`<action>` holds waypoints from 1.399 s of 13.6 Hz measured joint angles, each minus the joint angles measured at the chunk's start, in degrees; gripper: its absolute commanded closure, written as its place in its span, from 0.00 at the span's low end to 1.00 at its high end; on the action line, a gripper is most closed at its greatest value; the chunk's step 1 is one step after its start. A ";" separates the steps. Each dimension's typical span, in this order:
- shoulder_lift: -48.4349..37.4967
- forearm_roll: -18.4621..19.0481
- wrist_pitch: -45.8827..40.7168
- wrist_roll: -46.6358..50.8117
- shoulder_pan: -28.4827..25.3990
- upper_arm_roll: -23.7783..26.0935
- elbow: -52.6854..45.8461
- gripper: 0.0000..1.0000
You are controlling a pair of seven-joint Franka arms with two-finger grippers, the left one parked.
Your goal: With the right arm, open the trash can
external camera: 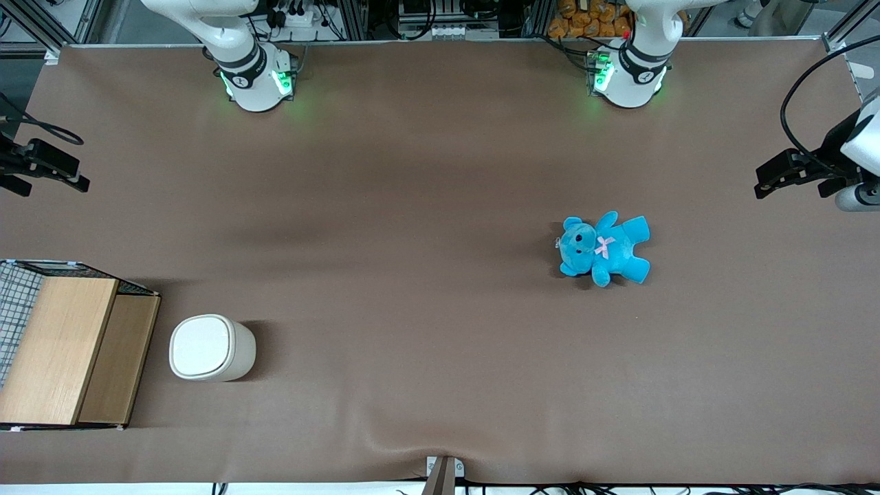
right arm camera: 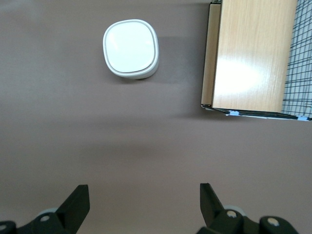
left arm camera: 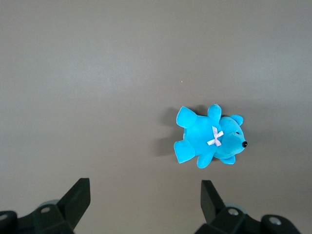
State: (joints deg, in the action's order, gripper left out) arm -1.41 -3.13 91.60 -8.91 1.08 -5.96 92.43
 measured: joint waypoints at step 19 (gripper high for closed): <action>-0.02 3.03 0.34 4.12 -0.44 0.48 -1.69 0.00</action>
State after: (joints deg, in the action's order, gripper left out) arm -1.43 -0.10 91.94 -4.78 0.64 -5.49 90.74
